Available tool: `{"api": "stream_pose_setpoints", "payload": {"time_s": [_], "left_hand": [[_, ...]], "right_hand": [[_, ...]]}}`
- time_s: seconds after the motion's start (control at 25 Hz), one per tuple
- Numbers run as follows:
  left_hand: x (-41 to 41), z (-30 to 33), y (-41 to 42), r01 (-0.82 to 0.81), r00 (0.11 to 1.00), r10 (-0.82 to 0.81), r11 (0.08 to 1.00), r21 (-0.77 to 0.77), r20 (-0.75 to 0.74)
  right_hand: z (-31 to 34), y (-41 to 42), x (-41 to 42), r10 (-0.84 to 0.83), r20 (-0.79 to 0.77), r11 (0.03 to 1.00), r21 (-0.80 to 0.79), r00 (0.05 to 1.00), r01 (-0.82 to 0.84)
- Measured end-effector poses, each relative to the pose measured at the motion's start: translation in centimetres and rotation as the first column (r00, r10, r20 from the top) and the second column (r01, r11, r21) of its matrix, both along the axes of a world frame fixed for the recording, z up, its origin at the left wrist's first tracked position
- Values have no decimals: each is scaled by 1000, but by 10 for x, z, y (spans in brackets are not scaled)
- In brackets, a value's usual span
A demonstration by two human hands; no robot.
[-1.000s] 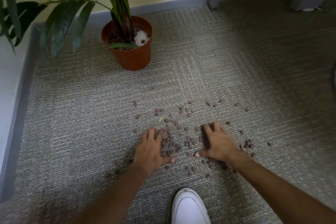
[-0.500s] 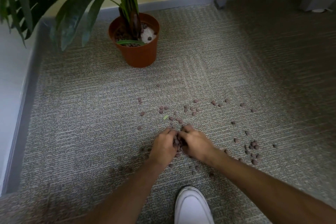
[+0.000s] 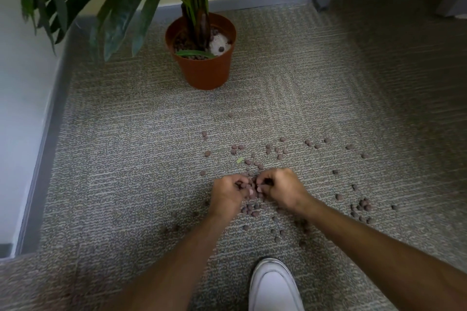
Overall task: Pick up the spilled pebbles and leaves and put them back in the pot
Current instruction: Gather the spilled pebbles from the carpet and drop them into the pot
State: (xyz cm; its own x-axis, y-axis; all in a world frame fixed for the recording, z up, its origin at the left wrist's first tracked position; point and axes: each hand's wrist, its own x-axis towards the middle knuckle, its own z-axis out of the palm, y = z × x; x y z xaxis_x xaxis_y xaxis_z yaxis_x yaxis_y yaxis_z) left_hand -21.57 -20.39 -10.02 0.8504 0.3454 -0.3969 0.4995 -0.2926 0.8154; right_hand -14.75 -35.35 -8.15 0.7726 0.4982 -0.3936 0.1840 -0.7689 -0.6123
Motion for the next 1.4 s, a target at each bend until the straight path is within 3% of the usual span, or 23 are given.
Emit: {"api": "stream_pose_setpoints", "payload": {"time_s": [0.24, 0.36, 0.52, 0.6, 0.76, 0.96, 1.12, 1.28, 1.4], "left_hand": [[-1, 3, 20, -71, 997, 70, 996, -58, -27], [2, 9, 29, -220, 972, 202, 961, -167, -116], [24, 29, 61, -458, 865, 259, 756, -467, -429], [40, 44, 85, -495, 853, 236, 650, -576, -466], [82, 77, 124, -443, 889, 209, 619, -649, -408], [130, 118, 168, -386, 922, 292, 645, -659, -255], [164, 142, 184, -362, 926, 340, 681, -636, -162], [193, 153, 185, -372, 915, 387, 705, -603, -111], [213, 157, 183, -410, 884, 461, 683, -604, -80]], "right_hand": [[-2, 9, 12, -16, -16, 1000, 16, 1000, 16], [1, 20, 20, -12, -38, 999, 33, 999, 14], [18, 36, 50, 48, -26, 998, 28, 999, -47], [35, 49, 76, 50, -5, 998, 50, 999, -50], [81, 91, 132, 98, 47, 992, 75, 994, -101], [132, 156, 190, 90, 293, 980, 142, 952, -136], [143, 201, 221, 143, 489, 976, 74, 861, -204], [132, 215, 238, 182, 506, 975, 21, 843, -223], [121, 215, 243, 145, 521, 975, 70, 841, -212]]}}
